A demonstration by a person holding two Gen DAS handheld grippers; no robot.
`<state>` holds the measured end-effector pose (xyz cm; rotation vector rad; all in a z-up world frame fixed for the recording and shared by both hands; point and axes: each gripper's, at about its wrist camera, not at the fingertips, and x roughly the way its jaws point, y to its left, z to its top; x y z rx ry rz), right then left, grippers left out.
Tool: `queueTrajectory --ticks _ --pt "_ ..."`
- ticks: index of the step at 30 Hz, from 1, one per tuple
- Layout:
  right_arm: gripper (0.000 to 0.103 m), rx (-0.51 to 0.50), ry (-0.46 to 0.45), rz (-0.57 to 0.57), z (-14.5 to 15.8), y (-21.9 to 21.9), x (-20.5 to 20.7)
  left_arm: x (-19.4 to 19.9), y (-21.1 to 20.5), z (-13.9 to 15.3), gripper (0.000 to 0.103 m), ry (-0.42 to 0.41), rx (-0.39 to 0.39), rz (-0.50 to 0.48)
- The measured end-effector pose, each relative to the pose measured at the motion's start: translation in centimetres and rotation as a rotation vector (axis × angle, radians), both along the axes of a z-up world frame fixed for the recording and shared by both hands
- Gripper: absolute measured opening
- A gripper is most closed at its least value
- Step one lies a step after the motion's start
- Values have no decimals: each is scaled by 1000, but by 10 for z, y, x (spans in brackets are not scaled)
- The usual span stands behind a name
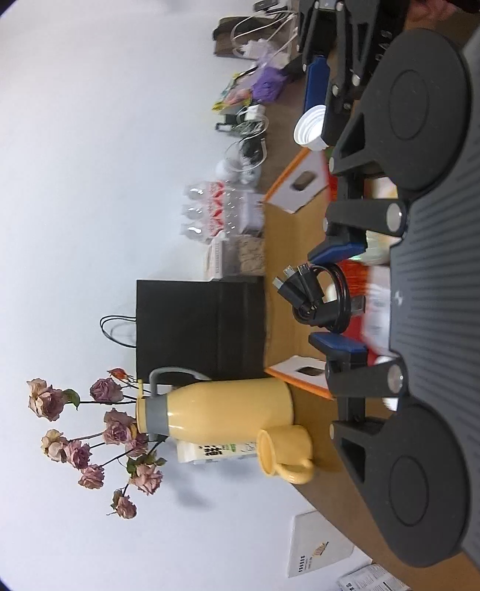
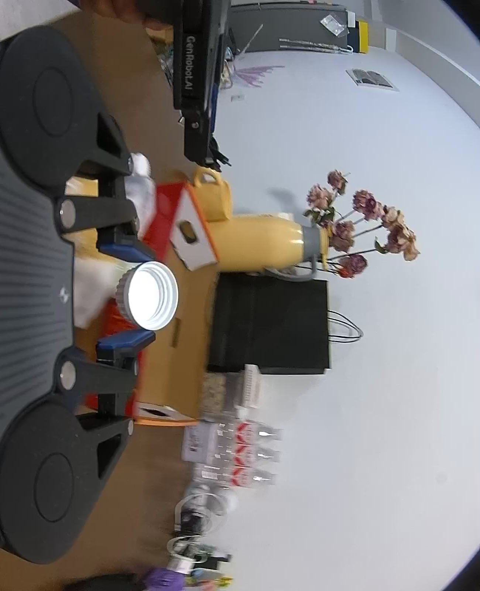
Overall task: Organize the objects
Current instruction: 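Carry the cable bundle and white cap into the box and release both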
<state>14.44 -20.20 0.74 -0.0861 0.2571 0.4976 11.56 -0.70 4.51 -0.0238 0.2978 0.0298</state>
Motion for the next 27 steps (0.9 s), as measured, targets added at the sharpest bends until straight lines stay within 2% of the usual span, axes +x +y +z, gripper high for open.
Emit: queueTrajectory --ticks 6,11,20,27 --pt "38 -43 -14 -38 21 25 53 65 9 16 41 54 -38 32" --pt "38 -67 53 -74 21 40 105 111 12 17 41 114 -47 59" --pt "38 -126 259 -135 -19 59 182 174 10 -22 41 270 -13 140" --pt "38 -172 350 -207 -48 63 211 195 10 -43 41 347 -8 168"
